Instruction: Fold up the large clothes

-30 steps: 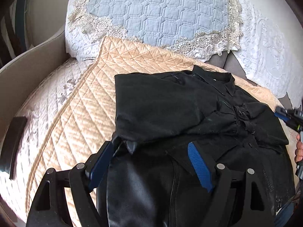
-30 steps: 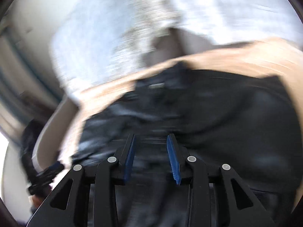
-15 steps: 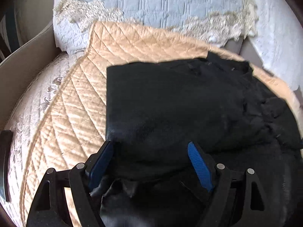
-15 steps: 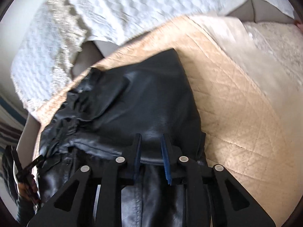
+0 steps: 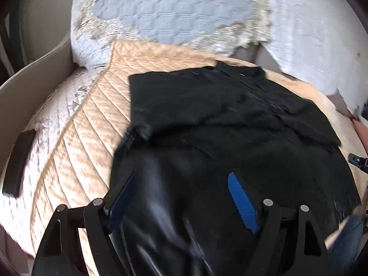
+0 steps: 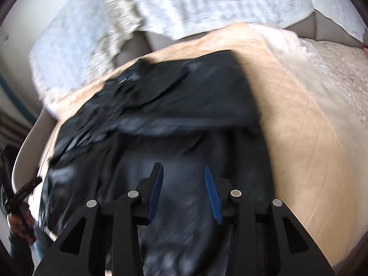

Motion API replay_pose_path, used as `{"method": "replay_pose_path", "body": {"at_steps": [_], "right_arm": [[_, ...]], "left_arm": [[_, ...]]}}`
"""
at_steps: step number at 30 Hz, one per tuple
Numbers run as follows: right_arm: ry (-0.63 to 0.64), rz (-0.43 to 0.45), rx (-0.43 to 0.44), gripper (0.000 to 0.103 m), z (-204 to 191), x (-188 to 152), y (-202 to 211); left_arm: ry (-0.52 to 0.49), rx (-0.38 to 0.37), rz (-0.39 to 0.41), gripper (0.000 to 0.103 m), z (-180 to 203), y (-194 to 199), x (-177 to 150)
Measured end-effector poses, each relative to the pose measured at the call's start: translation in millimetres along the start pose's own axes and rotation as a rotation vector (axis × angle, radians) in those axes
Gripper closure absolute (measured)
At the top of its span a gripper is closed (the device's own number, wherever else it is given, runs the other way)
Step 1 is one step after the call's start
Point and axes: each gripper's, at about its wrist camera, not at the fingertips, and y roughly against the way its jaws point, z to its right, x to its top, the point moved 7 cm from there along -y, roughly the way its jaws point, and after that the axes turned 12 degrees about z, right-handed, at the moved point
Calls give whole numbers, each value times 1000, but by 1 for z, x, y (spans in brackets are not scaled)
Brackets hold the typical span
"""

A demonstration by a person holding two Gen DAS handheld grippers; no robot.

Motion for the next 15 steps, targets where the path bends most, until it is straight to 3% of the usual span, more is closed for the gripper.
{"method": "replay_pose_path", "body": {"at_steps": [4,6,12,15], "right_arm": [[27,-63,7,64,-19,-44,0],[27,-110,-35,64,-15,-63,-8],[58,-52,-36,63,-24,-59,19],[80,-90,-40,63,-27,-70,17]], "left_arm": [[-52,-8,-54,20,15,-2,-33],[-57,3,-95,20,15,-8,-47],[-25,-22,-63,20,19,11,-44],[-22,-42,-57,20,23,17,-49]]}}
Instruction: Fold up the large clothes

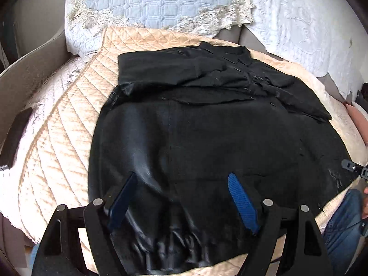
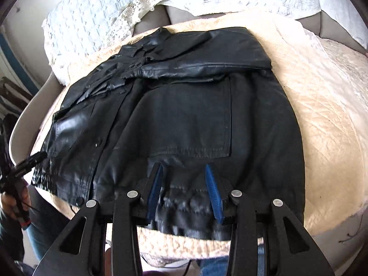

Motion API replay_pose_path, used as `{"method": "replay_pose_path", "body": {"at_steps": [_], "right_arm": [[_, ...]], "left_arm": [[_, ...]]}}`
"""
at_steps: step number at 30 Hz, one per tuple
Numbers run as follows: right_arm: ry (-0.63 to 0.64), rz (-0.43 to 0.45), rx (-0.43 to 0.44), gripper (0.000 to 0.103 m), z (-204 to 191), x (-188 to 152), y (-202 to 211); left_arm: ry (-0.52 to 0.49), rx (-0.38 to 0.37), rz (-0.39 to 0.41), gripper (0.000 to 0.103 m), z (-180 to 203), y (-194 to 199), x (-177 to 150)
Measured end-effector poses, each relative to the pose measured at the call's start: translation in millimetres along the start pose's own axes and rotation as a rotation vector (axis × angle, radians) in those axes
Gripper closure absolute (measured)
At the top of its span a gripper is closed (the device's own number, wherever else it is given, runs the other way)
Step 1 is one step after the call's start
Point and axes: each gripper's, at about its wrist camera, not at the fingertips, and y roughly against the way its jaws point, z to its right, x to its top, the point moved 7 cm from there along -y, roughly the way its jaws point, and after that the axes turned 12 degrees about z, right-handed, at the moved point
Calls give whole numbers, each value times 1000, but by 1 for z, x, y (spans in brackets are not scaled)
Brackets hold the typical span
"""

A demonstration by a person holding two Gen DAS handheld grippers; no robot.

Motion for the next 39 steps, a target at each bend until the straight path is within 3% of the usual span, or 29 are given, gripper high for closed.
{"method": "replay_pose_path", "body": {"at_steps": [4,12,17,25,28,32,36,39], "right_arm": [[15,-14,-38,63,8,-8,7],[-15,35,-40,59,12,1,22],[-12,45,-19,58,1,2,23],[16,55,0,53,-16,3,24],[12,51,-6,53,-14,3,22],[-3,62,-27,53,-2,7,25],[-22,103,-74,53,22,18,36],[-61,126,-109,49,48,24,44]], "left_arm": [[-44,50,-40,20,-1,-10,-15],[-17,106,-4,20,-16,6,-1],[-18,118,3,20,-11,9,0],[11,71,-1,20,-5,9,-5],[14,91,-2,20,-9,7,-7],[6,67,-6,20,-12,5,-7],[-14,121,38,20,-33,10,0],[34,136,11,20,-58,3,-1]]}}
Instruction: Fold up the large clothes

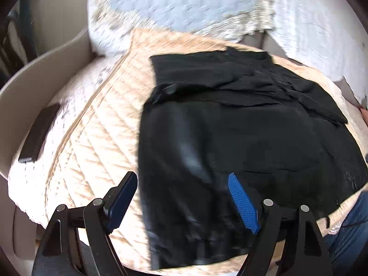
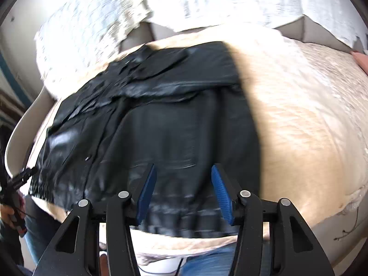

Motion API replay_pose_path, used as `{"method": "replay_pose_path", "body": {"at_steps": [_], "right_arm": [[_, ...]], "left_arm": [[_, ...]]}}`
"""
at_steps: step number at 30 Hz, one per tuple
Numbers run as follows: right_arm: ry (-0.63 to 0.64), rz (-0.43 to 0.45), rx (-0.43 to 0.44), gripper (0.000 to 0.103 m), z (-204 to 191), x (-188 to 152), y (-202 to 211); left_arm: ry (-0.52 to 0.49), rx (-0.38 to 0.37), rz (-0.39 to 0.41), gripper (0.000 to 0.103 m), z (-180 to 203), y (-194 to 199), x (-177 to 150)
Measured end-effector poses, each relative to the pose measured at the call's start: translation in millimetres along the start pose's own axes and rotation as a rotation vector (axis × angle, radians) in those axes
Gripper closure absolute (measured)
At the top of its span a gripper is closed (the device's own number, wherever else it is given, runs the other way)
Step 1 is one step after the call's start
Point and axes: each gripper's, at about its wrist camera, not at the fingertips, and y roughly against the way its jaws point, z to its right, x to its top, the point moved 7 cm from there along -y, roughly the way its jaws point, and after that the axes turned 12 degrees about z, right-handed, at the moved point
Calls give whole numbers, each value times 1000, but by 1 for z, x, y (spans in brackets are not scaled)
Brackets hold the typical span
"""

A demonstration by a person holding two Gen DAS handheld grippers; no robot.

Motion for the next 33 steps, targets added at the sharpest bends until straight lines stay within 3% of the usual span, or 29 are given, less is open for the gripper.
{"method": "replay_pose_path", "body": {"at_steps": [4,6,8,13,17,20,22,25,27,33], "right_arm": [[-59,-15,-45,49,36,-2,-4],[-89,-40,-37,49,46,-7,-10],[-112,-76,-13,49,50,-15,-16],[-157,-127,101,49,39,-26,-15],[-207,-151,161,49,36,-32,-14],[-283,-169,178,49,41,-31,-18],[-291,-171,181,49,41,-29,-20],[-263,-177,174,54,38,-32,-18],[-226,-187,139,76,38,-35,-19],[-215,-194,125,82,40,-35,-21]], "left_arm": [[96,21,-71,20,-30,-17,-9],[122,-3,-66,20,-33,-17,-11],[113,-2,-58,20,-30,-15,-13],[85,-113,-63,21,-5,-3,-26],[119,-173,-55,22,-1,3,-27],[146,-148,-51,38,-10,-2,-24],[133,-86,-48,64,-21,-3,-23],[104,-44,-44,77,-25,-3,-22],[97,-25,-41,84,-30,-2,-23],[133,-11,-37,86,-39,1,-29]]}}
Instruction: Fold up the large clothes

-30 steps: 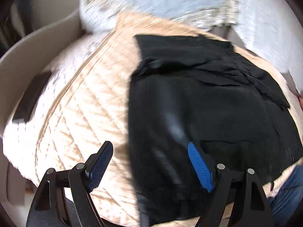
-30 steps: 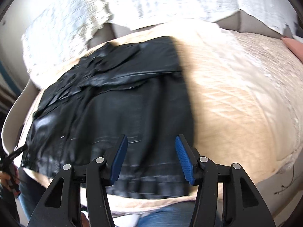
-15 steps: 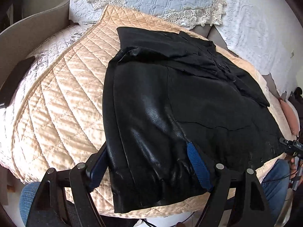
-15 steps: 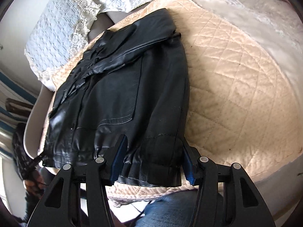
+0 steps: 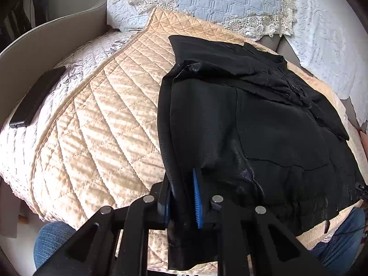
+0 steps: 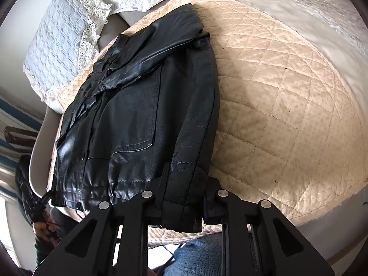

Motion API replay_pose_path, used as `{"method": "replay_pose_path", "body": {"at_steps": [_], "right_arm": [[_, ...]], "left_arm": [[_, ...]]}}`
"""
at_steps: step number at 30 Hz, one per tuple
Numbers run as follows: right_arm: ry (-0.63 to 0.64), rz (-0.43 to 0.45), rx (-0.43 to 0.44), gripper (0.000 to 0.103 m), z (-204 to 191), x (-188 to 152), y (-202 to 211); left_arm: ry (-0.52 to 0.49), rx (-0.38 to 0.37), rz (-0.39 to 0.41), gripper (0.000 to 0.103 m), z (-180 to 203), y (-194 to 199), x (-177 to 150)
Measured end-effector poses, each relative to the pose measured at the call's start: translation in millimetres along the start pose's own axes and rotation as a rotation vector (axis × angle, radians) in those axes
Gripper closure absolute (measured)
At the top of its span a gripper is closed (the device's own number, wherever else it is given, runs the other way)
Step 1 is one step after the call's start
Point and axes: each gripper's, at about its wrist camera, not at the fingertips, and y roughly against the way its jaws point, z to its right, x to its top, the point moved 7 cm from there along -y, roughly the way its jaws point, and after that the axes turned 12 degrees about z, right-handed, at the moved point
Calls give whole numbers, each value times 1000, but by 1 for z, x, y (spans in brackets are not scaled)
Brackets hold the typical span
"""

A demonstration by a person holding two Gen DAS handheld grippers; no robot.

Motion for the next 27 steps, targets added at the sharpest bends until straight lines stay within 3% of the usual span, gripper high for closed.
{"method": "replay_pose_path", "body": {"at_steps": [5,11,13,14,15,16,19,23,27], "right_arm": [[-12,-4,1,84,2,0,-2],[-5,-21,-17,84,1,1,-6],[-4,-18,-21,88,0,2,-7],[-4,-17,-19,91,-1,3,-7],[-4,-17,-14,93,-3,4,-7],[-4,-12,-4,94,-5,5,-5],[-18,30,78,96,-14,11,14],[-18,82,175,97,-19,14,56],[-36,42,162,97,-8,-8,57]], "left_arm": [[28,5,-2,86,0,-1,-3],[-3,-7,-43,80,5,-6,-2],[-24,-1,-68,80,8,-8,1],[-38,4,-77,81,12,-11,3],[-52,5,-77,90,16,-13,6],[-64,2,-74,97,17,-13,8],[-41,-34,-64,99,15,-4,17],[7,-99,11,99,-4,33,33],[64,-142,-19,99,-20,42,17]]}}
